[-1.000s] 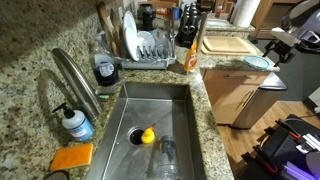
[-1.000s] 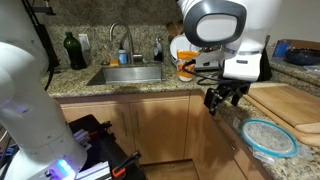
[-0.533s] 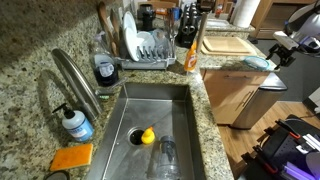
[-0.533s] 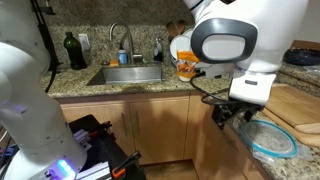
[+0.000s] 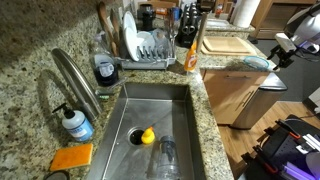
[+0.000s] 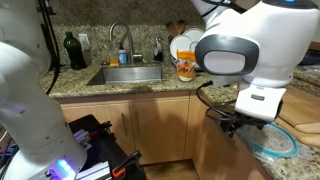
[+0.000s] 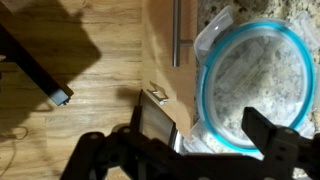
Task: Pick up the lid from the right side of the countertop and put it in the sink
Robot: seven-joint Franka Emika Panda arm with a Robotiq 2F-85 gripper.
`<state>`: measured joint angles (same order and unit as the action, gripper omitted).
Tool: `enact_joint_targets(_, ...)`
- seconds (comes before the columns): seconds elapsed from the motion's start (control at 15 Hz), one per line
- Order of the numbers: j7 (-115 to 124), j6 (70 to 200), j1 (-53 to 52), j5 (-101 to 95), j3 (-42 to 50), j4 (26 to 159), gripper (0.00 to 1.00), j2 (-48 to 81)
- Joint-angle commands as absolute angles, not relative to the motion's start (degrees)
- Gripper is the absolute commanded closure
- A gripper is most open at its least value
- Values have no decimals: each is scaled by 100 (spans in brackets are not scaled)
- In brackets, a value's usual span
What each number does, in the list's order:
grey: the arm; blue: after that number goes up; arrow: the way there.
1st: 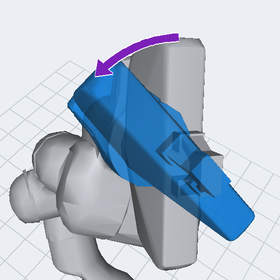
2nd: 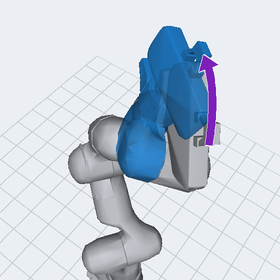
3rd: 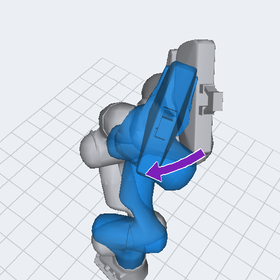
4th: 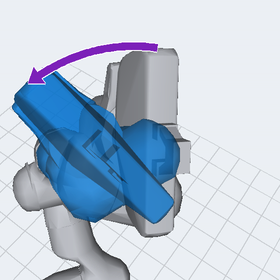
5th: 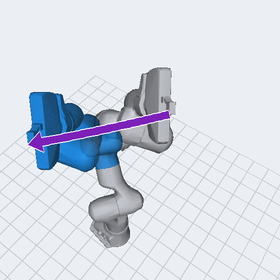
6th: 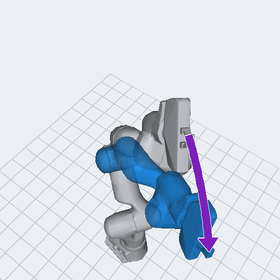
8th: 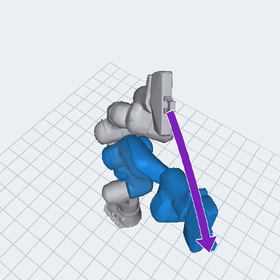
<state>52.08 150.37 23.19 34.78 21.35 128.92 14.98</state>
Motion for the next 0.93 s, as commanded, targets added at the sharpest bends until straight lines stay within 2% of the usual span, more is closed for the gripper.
enact_joint_targets(0.0, 5256, 16068, 2181, 3569, 2105, 12797, 0, 1909)
enact_joint_targets(0.27, 5184, 17621, 1962, 3544, 1881, 12880, 0, 2319)
enact_joint_targets(0.4, 5260, 17342, 1934, 3452, 1966, 12904, 0, 2213)
enact_joint_targets(0.67, 5408, 17613, 1734, 3425, 2033, 12834, 0, 2517)
enact_joint_targets(0.87, 5092, 18192, 2315, 3827, 1393, 12532, 0, 2843)
